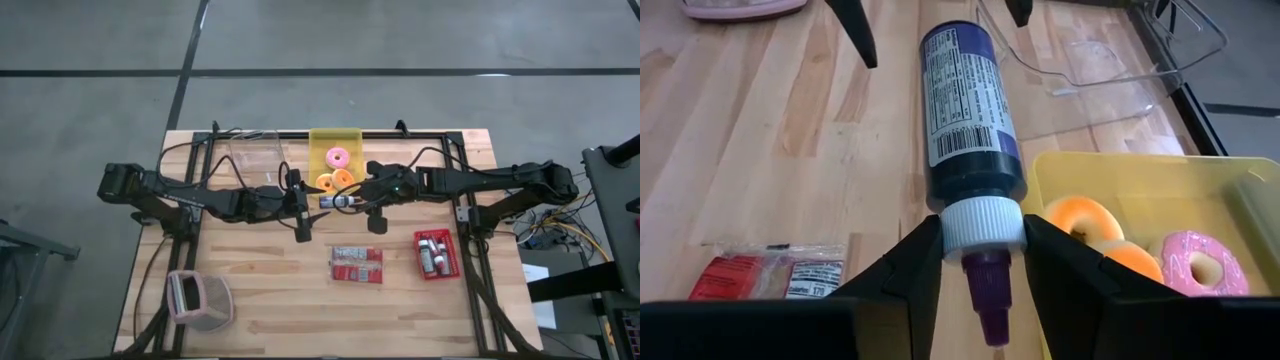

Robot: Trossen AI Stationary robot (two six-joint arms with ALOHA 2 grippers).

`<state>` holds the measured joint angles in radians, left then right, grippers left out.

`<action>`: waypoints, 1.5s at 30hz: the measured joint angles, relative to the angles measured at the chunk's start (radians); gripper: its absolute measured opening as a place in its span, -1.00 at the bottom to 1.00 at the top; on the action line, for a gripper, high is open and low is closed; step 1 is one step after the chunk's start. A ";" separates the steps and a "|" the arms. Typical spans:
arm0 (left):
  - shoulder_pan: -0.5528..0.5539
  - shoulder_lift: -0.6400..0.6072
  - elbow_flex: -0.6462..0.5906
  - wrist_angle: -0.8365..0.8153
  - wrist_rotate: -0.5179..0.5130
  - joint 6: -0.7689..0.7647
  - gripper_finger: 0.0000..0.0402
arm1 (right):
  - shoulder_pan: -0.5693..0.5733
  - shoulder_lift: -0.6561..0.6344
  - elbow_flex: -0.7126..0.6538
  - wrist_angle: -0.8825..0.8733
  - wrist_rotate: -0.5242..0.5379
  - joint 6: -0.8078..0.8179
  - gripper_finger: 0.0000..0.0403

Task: Pick & Place Food Item
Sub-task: Put the violet food coloring bottle into the red bin

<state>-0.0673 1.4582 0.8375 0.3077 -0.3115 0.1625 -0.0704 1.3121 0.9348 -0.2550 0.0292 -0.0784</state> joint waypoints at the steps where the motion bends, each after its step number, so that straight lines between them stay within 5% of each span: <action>1: 0.000 0.000 0.000 0.000 0.000 0.001 0.41 | 0.000 0.000 0.000 0.000 0.000 0.000 -0.38; 18: 0.001 -0.006 0.061 -0.002 -0.046 0.107 0.42 | 0.000 -0.010 0.077 -0.132 0.033 0.083 -0.40; 23: 0.001 -0.006 0.088 -0.001 -0.206 0.160 0.42 | 0.000 -0.011 0.154 -0.354 0.153 0.259 -0.40; 30: 0.001 -0.006 0.091 -0.018 -0.467 0.175 0.42 | 0.002 -0.012 0.251 -0.657 0.172 0.597 -0.38; 38: 0.001 -0.006 0.091 -0.072 -0.495 0.175 0.42 | 0.018 -0.013 0.291 -1.044 0.141 1.025 -0.38; 45: 0.001 -0.006 0.091 -0.128 -0.497 0.175 0.42 | 0.136 -0.014 0.272 -1.194 0.161 1.354 -0.41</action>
<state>-0.0663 1.4521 0.9283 0.1798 -0.8082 0.3375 0.0660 1.2984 1.2071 -1.4493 0.1906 1.2756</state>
